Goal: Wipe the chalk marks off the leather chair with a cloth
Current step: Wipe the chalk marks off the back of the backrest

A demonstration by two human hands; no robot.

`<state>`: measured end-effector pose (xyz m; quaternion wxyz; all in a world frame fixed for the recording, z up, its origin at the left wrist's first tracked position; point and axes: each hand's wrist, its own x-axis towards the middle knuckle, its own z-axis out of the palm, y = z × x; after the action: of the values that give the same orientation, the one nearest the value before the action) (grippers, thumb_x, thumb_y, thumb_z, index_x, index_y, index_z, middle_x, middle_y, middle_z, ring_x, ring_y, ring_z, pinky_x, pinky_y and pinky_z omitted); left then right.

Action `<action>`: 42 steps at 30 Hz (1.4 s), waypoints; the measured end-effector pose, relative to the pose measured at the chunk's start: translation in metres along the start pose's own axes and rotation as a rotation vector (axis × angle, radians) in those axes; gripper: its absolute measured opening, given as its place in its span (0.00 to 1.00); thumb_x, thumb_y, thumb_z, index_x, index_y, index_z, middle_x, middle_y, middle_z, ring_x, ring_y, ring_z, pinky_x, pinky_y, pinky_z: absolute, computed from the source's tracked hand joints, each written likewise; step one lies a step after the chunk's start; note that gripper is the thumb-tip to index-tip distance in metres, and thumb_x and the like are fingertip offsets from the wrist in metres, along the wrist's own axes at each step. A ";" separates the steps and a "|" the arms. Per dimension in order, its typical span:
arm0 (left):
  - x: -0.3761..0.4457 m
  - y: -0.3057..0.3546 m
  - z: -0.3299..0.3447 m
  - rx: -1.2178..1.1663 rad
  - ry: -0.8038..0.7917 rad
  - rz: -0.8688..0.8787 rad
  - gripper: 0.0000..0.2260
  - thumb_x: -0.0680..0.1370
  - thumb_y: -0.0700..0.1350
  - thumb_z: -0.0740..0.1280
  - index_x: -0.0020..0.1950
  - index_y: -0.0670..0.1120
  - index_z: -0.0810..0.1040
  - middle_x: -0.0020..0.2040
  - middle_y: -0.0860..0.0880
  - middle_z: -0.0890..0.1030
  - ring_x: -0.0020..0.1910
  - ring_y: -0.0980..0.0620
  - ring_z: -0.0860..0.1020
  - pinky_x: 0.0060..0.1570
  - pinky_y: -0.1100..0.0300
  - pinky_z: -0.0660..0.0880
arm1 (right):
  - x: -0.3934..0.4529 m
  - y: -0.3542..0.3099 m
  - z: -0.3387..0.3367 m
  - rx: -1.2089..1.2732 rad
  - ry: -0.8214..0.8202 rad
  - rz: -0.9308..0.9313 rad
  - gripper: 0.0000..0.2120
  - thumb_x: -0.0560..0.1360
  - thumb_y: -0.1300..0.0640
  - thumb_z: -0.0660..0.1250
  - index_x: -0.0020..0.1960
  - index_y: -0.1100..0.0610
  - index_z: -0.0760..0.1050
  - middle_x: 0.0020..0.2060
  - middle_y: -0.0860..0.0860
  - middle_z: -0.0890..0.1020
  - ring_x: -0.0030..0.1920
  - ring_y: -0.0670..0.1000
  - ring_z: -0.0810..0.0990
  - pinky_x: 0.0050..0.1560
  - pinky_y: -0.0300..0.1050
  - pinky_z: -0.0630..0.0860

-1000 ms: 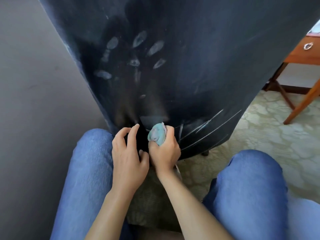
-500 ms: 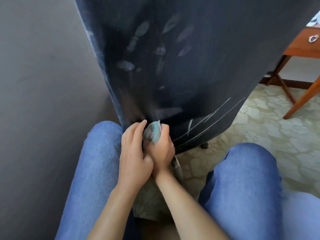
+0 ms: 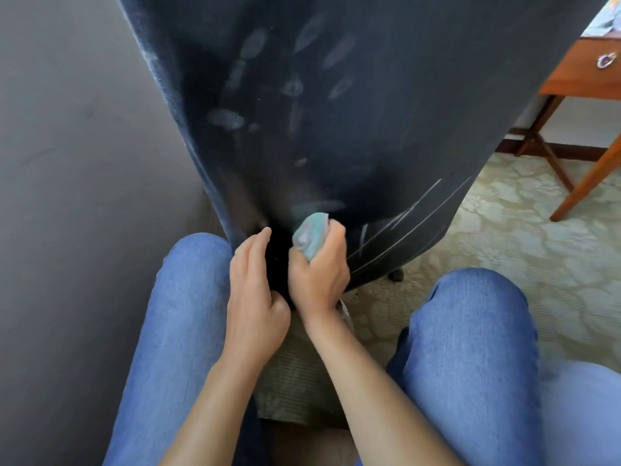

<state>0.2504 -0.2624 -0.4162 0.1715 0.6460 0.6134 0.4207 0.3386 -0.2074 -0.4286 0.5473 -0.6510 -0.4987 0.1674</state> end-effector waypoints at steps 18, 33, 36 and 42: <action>0.004 -0.002 -0.004 -0.070 0.078 -0.100 0.40 0.70 0.23 0.59 0.79 0.51 0.61 0.74 0.55 0.65 0.75 0.60 0.64 0.74 0.64 0.61 | 0.079 0.030 -0.054 0.036 0.397 0.113 0.18 0.81 0.48 0.63 0.70 0.48 0.68 0.63 0.50 0.73 0.49 0.42 0.71 0.47 0.43 0.71; 0.000 -0.007 0.014 0.113 0.056 0.000 0.45 0.71 0.25 0.64 0.85 0.42 0.49 0.81 0.44 0.54 0.80 0.50 0.55 0.54 0.85 0.59 | -0.012 0.064 0.012 0.069 -0.022 0.024 0.13 0.77 0.60 0.68 0.60 0.49 0.74 0.58 0.47 0.72 0.52 0.47 0.75 0.48 0.45 0.75; -0.003 -0.008 0.013 0.126 0.045 0.010 0.46 0.72 0.25 0.64 0.85 0.45 0.47 0.82 0.47 0.53 0.80 0.51 0.55 0.54 0.82 0.63 | 0.040 0.076 -0.009 0.271 0.283 0.350 0.20 0.77 0.66 0.66 0.62 0.46 0.73 0.61 0.47 0.72 0.59 0.45 0.75 0.58 0.39 0.73; -0.005 -0.004 0.016 0.123 0.022 0.010 0.48 0.73 0.28 0.65 0.85 0.50 0.43 0.82 0.53 0.50 0.80 0.51 0.55 0.48 0.72 0.70 | 0.060 0.083 -0.013 0.222 0.315 0.508 0.20 0.79 0.61 0.64 0.69 0.51 0.67 0.63 0.47 0.72 0.62 0.51 0.75 0.61 0.48 0.76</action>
<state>0.2601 -0.2613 -0.4304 0.1226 0.6538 0.6366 0.3902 0.4143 -0.1571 -0.4778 0.6260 -0.7090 -0.2083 0.2492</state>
